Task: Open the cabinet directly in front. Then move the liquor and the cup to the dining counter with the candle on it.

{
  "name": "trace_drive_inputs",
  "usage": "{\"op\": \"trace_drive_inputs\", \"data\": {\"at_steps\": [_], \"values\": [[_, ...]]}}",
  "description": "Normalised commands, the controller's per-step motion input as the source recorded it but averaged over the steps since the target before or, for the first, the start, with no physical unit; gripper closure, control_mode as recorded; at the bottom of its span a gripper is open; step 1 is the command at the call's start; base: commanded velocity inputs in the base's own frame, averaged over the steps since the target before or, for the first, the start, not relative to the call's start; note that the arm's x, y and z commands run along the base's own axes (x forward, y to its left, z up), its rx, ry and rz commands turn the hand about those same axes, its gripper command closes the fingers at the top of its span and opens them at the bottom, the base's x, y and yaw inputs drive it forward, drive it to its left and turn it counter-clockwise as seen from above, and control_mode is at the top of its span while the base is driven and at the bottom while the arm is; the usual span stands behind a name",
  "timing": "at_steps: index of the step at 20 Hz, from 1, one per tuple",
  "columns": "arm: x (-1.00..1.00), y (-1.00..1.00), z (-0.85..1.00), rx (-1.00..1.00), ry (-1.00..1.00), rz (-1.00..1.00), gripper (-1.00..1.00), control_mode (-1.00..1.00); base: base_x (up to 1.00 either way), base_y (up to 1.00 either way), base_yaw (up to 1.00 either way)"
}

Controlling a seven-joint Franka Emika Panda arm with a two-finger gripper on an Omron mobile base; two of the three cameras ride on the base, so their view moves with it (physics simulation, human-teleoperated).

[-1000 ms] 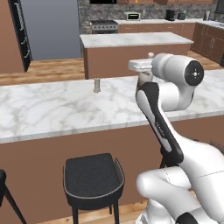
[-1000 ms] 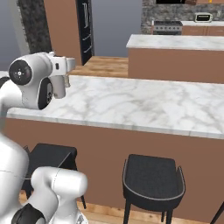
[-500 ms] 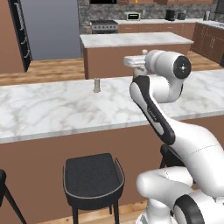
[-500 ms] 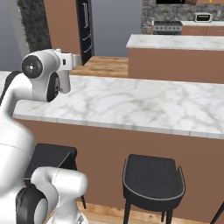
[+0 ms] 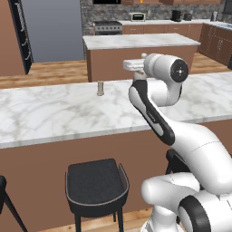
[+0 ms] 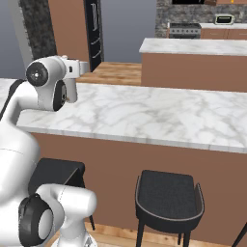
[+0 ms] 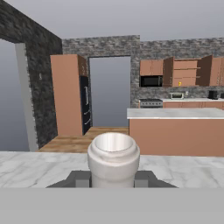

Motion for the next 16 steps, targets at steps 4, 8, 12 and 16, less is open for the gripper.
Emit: {"op": "trace_drive_inputs", "data": {"at_steps": [4, 8, 12, 16], "values": [[0.18, 0.06, -0.12, 0.00, 0.00, 0.00, 1.00, -1.00, 0.00, 0.00, 0.00], [0.20, 0.02, -0.12, 0.00, 0.00, 0.00, 1.00, -1.00, 0.00, 0.00, 0.00], [0.20, 0.01, -0.10, 0.00, 0.00, 0.00, 1.00, -1.00, 0.00, 0.00, 0.00], [0.20, 0.02, -0.09, 0.00, 0.00, 0.00, 1.00, -1.00, 0.00, 0.00, 0.00]]}}
